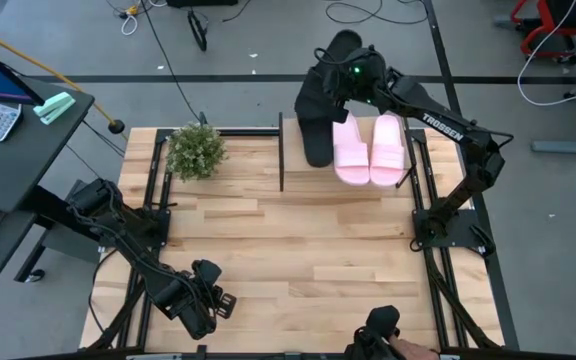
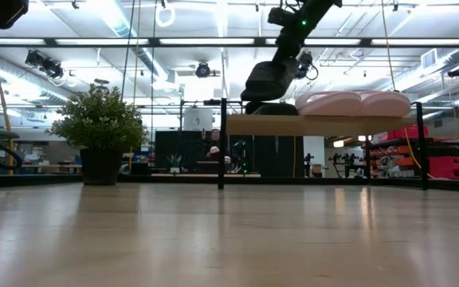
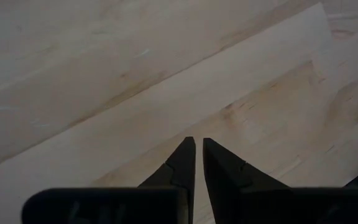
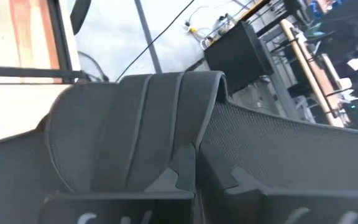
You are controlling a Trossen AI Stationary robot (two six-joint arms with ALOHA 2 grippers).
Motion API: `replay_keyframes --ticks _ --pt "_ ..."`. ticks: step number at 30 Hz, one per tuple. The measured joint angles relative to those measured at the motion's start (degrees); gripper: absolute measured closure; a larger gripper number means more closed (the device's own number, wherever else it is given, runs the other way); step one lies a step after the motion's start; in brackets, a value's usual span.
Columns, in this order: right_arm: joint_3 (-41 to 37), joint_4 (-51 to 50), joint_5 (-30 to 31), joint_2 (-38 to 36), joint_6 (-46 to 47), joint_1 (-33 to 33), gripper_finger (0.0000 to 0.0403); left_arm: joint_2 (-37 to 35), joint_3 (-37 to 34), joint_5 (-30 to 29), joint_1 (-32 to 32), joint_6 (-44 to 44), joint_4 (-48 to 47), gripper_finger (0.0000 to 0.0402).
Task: Pick and place slides into the shelf
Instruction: Put the black slipper on the shelf
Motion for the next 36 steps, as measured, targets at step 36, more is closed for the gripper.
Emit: replay_keyframes --ticks 36 --pt "5.68 9.17 -79.58 16.14 36.37 -4.95 0.0399 0.02 0.0 0.01 0.01 -0.66 -0.39 0.0374"
